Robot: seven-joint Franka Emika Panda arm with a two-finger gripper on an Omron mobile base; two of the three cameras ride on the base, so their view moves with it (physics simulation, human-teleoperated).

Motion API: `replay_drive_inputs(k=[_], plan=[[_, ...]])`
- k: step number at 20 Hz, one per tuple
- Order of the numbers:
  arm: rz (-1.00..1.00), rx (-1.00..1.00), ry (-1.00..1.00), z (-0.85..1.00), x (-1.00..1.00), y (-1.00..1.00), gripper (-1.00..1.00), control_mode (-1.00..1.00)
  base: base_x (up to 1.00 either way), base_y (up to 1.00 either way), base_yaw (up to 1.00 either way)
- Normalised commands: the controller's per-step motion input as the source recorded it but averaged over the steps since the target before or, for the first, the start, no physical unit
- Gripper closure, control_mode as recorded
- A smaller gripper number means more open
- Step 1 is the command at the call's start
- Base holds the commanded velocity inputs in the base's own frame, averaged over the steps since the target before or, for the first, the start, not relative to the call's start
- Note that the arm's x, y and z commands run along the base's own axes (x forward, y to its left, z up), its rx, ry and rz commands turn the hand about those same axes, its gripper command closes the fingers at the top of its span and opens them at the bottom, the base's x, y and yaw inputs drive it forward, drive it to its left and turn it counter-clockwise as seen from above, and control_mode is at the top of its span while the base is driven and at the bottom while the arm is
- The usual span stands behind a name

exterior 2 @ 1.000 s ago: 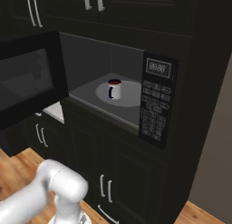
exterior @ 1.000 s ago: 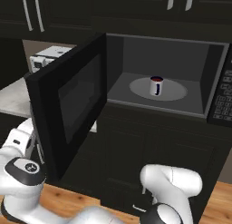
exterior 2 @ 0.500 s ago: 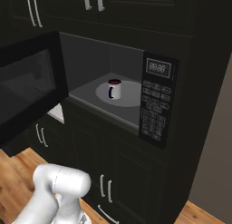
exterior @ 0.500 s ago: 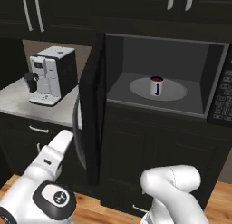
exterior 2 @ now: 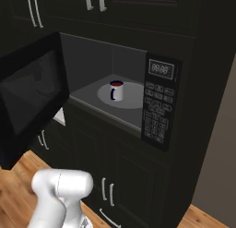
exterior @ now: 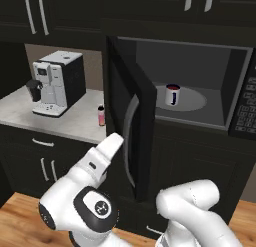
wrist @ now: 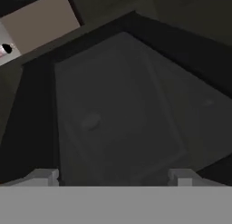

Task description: Place the microwavable item in the microwave. Then, close the microwave door and press the start button.

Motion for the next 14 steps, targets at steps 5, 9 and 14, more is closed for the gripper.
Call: replay_drive_inputs(k=[5, 9, 14], plan=[[-0.18, 0.03, 0.00, 0.17, 0.00, -1.00, -1.00, -1.00, 0.00, 0.00, 0.00], [-0.18, 0.04, 0.00, 0.07, 0.00, -0.99, -1.00, -1.00, 0.00, 0.00, 0.00], [-0.16, 0.03, 0.00, 0.06, 0.05, -0.93, -1.00, -1.00, 0.00, 0.00, 0.00]])
